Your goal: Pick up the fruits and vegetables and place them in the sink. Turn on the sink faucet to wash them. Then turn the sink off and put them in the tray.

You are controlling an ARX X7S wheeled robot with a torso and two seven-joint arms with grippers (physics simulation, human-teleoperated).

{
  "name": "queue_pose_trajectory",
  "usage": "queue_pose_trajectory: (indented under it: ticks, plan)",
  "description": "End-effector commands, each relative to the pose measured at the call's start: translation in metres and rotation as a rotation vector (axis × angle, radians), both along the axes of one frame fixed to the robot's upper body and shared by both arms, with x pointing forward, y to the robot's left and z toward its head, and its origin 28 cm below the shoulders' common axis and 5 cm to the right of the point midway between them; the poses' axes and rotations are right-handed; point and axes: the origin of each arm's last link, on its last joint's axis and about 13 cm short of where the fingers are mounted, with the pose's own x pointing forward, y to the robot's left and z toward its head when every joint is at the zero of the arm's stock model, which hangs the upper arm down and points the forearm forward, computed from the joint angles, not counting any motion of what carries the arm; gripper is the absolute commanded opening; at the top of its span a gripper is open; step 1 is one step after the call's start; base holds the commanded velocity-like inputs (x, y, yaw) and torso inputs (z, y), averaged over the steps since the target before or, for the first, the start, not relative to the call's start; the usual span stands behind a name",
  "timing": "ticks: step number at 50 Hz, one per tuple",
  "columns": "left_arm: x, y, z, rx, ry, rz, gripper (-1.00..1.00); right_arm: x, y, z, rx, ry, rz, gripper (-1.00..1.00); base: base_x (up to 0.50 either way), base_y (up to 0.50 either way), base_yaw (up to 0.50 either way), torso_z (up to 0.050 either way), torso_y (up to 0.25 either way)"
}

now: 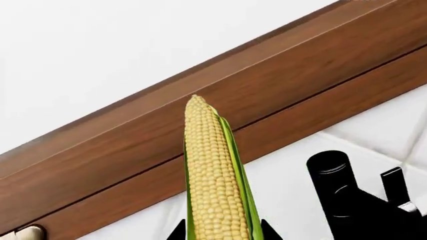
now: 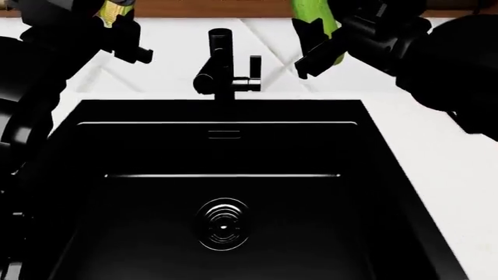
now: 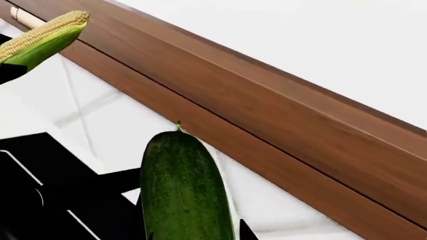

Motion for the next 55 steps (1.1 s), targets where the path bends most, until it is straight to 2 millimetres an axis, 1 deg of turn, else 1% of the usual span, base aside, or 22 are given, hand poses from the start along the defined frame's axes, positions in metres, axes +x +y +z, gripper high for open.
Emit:
queue_pose_trajectory:
  ticks: [1,6,10,14,18,21,25,32,34,37,41,47,53,55]
  plan:
    - [-0.006,0.006,0.002,0.001,0.013,0.027,-1.0,-0.002,-0.002,-0.002,-0.045,-0.004,0.022,-1.0,0.2,0.5,0.0,0.0,0.0]
    - [-0.007,0.0,-0.003,0.013,0.03,-0.004,-1.0,-0.005,-0.001,-0.003,-0.026,0.005,0.055,-1.0,0.21,0.5,0.0,0.0,0.002]
    - [-0.006,-0.007,-0.006,0.026,0.045,-0.035,-1.0,-0.006,-0.002,0.002,0.019,-0.002,0.041,-1.0,0.0,0.0,0.0,0.0,0.0]
    - [-0.007,-0.014,-0.013,0.059,0.121,-0.129,-1.0,-0.007,-0.004,0.005,0.014,0.003,0.034,-1.0,0.0,0.0,0.0,0.0,0.003]
    - [-0.007,-0.016,-0.018,0.098,0.236,-0.193,-1.0,-0.006,-0.005,0.008,0.002,0.011,0.03,-1.0,0.0,0.0,0.0,0.0,0.0]
    - [-0.005,-0.013,-0.021,0.166,0.313,-0.215,-1.0,-0.006,-0.008,0.009,-0.015,0.021,0.02,-1.0,0.0,0.0,0.0,0.0,0.0]
    - [-0.002,-0.004,-0.016,0.19,0.337,-0.182,-1.0,-0.005,-0.01,0.007,-0.033,0.036,0.013,-1.0,0.0,0.0,0.0,0.0,0.0]
    - [-0.021,0.015,0.002,0.197,0.332,-0.112,-1.0,0.002,-0.011,0.006,-0.049,0.052,0.028,-1.0,0.0,0.0,0.0,0.002,0.001]
    - [-0.025,0.019,0.004,0.198,0.328,-0.095,-1.0,0.005,-0.01,0.005,-0.055,0.054,0.036,-1.0,0.0,0.0,0.0,0.0,0.0]
    - [-0.028,0.021,0.006,0.193,0.322,-0.085,-1.0,0.006,-0.008,0.003,-0.072,0.062,0.055,-1.0,0.29,0.5,0.0,0.0,0.0]
    - [-0.025,0.015,-0.002,0.18,0.327,-0.106,-1.0,0.004,-0.008,0.0,-0.064,0.065,0.069,-1.0,0.38,0.47,0.0,0.0,0.003]
    - [-0.019,0.005,-0.013,0.17,0.334,-0.15,-1.0,-0.003,-0.009,0.0,-0.059,0.069,0.064,-1.0,0.0,0.0,0.0,0.0,0.0]
    - [-0.019,-0.005,-0.03,0.149,0.348,-0.198,-1.0,-0.003,-0.009,-0.003,-0.055,0.07,0.056,-1.0,0.0,0.0,0.0,0.0,0.0]
    - [-0.019,-0.006,-0.032,0.144,0.351,-0.208,-1.0,-0.004,-0.01,-0.004,-0.05,0.072,0.052,-1.0,0.0,0.0,0.0,0.0,0.0]
